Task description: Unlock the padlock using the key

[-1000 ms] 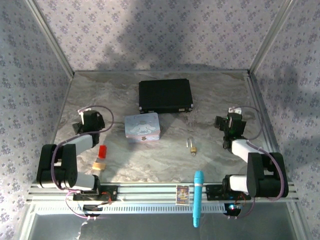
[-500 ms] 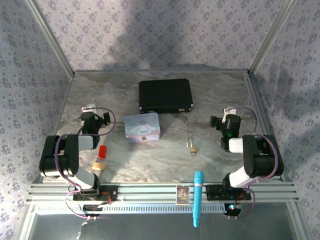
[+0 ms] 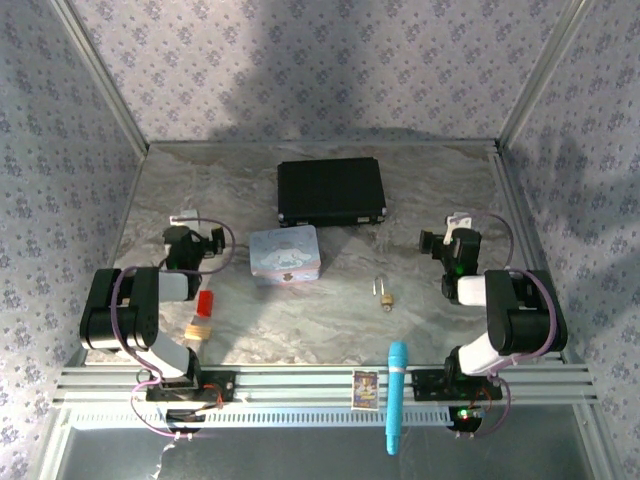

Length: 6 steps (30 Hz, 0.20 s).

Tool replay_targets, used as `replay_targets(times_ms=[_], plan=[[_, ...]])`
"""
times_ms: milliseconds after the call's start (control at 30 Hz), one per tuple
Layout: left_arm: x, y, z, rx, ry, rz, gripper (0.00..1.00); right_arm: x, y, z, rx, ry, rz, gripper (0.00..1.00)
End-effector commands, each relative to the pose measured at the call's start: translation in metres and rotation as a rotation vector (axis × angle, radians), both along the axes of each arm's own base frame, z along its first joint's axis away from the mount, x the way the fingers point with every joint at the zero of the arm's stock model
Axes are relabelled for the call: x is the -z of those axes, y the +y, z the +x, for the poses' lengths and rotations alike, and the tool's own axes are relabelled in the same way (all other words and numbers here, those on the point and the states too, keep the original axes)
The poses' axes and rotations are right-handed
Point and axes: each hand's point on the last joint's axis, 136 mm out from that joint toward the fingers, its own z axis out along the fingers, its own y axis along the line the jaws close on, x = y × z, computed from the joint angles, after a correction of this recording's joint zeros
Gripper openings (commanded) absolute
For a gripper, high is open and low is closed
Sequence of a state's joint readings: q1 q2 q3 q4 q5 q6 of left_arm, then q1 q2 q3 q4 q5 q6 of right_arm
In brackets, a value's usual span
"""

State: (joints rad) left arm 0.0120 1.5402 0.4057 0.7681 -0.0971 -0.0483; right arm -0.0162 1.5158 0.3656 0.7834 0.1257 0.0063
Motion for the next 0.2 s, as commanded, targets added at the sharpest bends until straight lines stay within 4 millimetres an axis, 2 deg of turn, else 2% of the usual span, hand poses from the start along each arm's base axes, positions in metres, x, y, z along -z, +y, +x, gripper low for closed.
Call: replay_targets(times_ms=[0,167], plan=[[-0.0153,-0.0028,0.0072,0.018,-0.058,0.01,1.0,-0.012,0.0005,0.0096,-0.014,-0.036,-0.015,0.99],[-0.0152,-0.0025,0.0072,0.017,-0.058,0.008,1.0,-0.0119,0.001,0.0097,-0.019,-0.037,-0.014,0.99]])
